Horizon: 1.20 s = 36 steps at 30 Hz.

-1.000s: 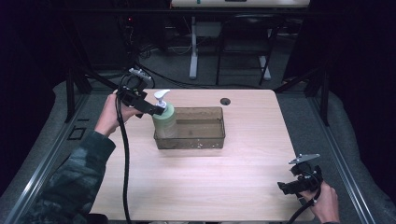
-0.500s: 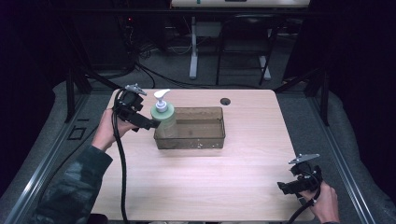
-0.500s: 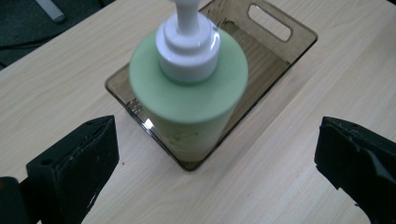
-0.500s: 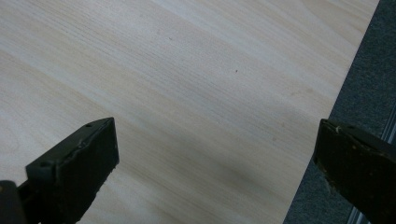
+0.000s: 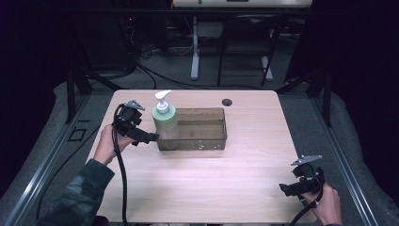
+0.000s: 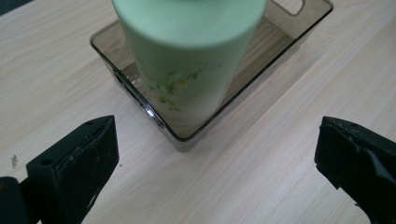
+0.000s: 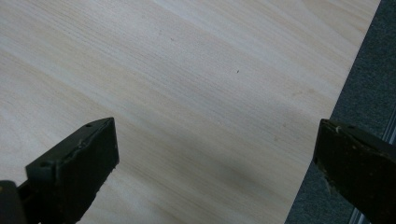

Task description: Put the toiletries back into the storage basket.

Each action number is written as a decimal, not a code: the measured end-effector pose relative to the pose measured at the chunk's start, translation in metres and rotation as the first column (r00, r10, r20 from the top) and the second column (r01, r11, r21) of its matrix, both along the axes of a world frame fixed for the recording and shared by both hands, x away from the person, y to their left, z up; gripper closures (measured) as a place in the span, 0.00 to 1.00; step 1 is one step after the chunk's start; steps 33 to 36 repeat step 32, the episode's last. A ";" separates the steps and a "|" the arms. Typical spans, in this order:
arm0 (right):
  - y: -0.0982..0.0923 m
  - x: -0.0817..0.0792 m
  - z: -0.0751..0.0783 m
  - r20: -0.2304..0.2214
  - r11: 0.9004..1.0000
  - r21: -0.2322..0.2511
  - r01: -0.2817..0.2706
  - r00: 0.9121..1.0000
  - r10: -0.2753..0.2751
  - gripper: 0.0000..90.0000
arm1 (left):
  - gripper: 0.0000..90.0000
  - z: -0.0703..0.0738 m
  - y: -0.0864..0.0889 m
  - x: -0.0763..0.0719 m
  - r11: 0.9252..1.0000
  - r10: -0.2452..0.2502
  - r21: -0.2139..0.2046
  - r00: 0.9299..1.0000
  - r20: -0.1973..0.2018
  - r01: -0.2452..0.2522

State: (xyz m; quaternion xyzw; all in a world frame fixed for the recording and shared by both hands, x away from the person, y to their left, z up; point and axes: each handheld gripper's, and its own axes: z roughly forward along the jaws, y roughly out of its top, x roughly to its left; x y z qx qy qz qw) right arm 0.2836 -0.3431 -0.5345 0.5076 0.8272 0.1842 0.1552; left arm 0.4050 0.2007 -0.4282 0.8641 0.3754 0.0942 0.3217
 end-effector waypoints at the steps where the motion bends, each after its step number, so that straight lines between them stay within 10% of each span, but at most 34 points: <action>1: 0.000 0.000 0.000 0.000 1.000 0.001 -0.001 1.000 0.001 0.00 | 0.00 -0.004 0.001 -0.001 1.000 0.004 -0.011 1.000 -0.009 -0.004; 24: 0.000 0.002 -0.003 -0.012 1.000 -0.002 -0.007 1.000 0.007 0.00 | 0.00 -0.066 0.009 -0.011 0.999 0.014 0.038 0.994 -0.105 -0.010; 36: -0.001 0.002 -0.004 -0.012 1.000 -0.002 -0.007 1.000 0.007 0.00 | 0.00 -0.073 0.011 -0.009 0.999 0.001 0.039 0.993 -0.122 0.004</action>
